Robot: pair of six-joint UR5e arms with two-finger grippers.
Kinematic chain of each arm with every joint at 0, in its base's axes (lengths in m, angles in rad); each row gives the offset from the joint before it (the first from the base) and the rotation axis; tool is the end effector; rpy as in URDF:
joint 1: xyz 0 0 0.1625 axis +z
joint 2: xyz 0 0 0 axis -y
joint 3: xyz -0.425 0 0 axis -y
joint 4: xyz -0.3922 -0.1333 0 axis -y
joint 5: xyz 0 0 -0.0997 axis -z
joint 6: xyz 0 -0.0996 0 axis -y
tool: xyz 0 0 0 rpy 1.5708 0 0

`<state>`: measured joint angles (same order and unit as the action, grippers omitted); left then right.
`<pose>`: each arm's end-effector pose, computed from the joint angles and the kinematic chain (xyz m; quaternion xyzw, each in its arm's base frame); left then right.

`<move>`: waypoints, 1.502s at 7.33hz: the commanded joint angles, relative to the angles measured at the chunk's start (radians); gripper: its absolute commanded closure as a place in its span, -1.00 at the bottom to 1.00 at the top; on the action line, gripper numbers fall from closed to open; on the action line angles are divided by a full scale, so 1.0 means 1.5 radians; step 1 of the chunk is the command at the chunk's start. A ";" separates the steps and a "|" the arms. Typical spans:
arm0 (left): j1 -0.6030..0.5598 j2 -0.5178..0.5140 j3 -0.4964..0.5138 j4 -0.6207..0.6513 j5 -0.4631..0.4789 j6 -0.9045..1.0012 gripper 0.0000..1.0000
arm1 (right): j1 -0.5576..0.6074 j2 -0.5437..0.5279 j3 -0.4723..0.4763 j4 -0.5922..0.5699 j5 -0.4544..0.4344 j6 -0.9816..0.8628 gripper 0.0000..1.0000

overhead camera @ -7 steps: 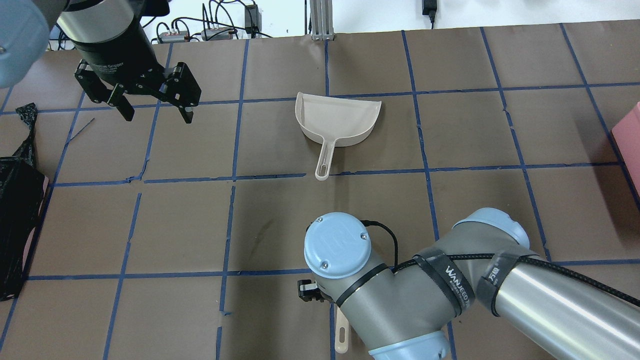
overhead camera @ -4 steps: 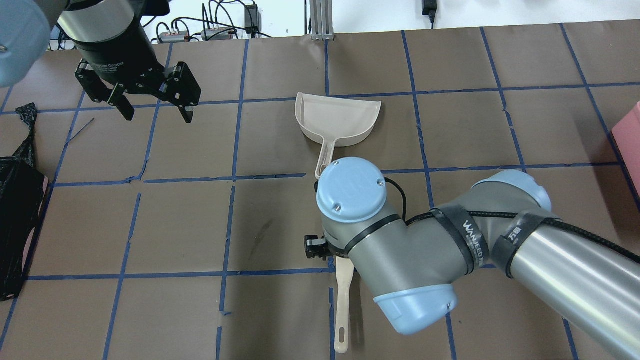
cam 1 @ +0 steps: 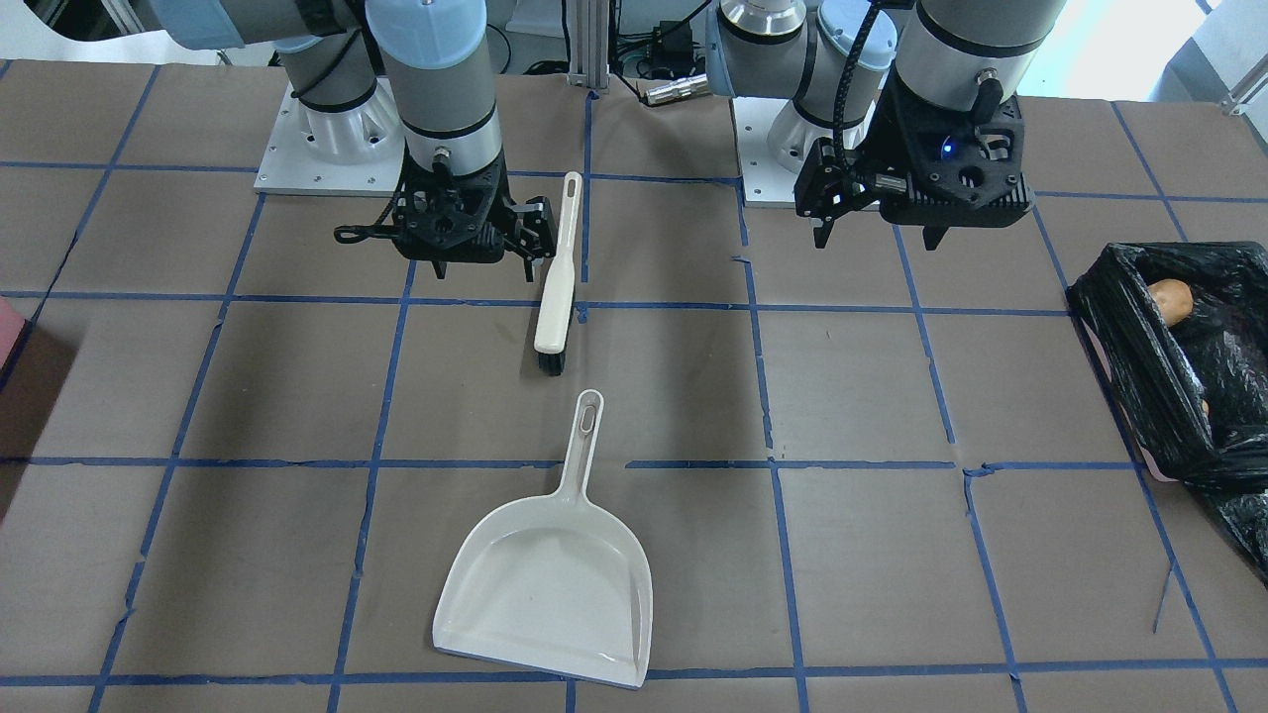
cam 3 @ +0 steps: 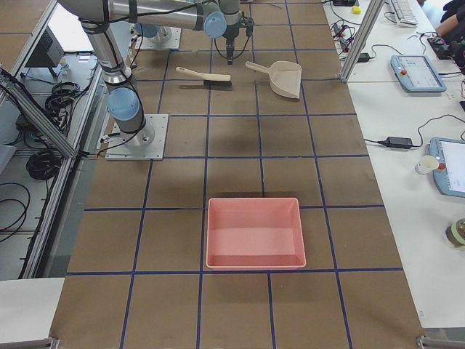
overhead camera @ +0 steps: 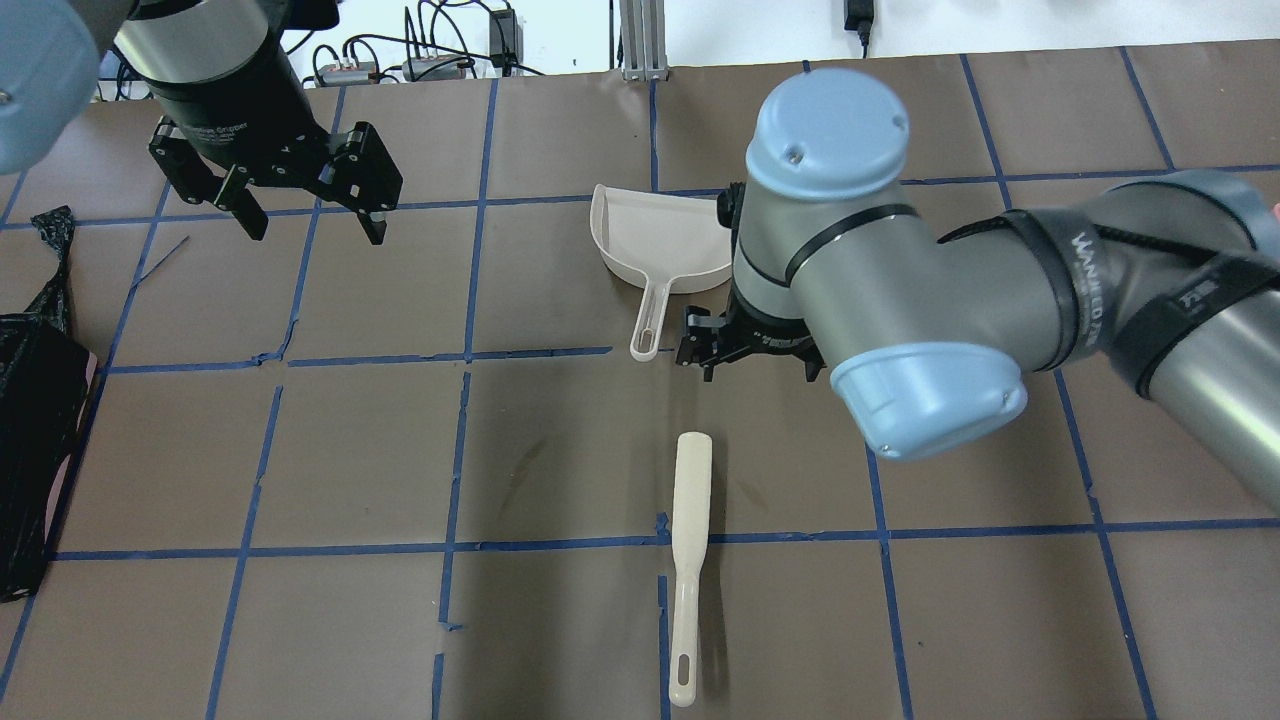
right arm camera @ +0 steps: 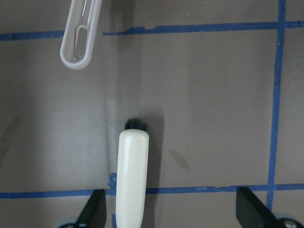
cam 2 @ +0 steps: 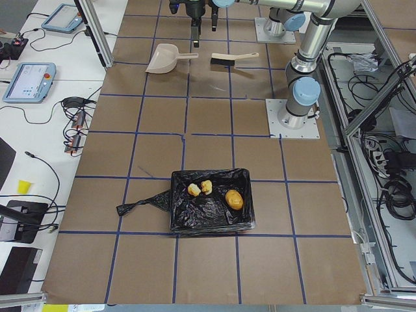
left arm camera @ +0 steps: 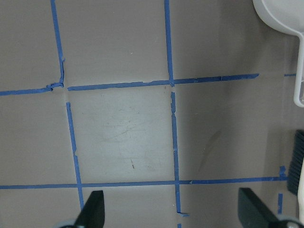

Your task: Sweep and dump trash in nearest bin

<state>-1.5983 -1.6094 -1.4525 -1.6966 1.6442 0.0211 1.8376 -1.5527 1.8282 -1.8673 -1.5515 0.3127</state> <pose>-0.1398 -0.4987 0.5146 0.0251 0.9987 0.0229 0.0368 0.2588 -0.4340 0.3833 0.0228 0.9996 -0.0073 0.0122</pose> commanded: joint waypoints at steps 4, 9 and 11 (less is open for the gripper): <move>-0.001 0.001 -0.004 0.000 -0.001 -0.002 -1.00 | -0.136 0.002 -0.155 0.142 0.002 -0.103 -1.00; 0.000 0.002 -0.007 0.000 -0.001 -0.002 -1.00 | -0.198 -0.001 -0.179 0.178 -0.003 -0.169 -1.00; -0.001 0.003 -0.009 0.001 -0.001 -0.002 -1.00 | -0.195 -0.009 -0.171 0.178 0.000 -0.169 -1.00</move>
<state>-1.5988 -1.6055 -1.4654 -1.6962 1.6438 0.0184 1.5424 -1.5586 1.5652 -1.6005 -1.5541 0.0603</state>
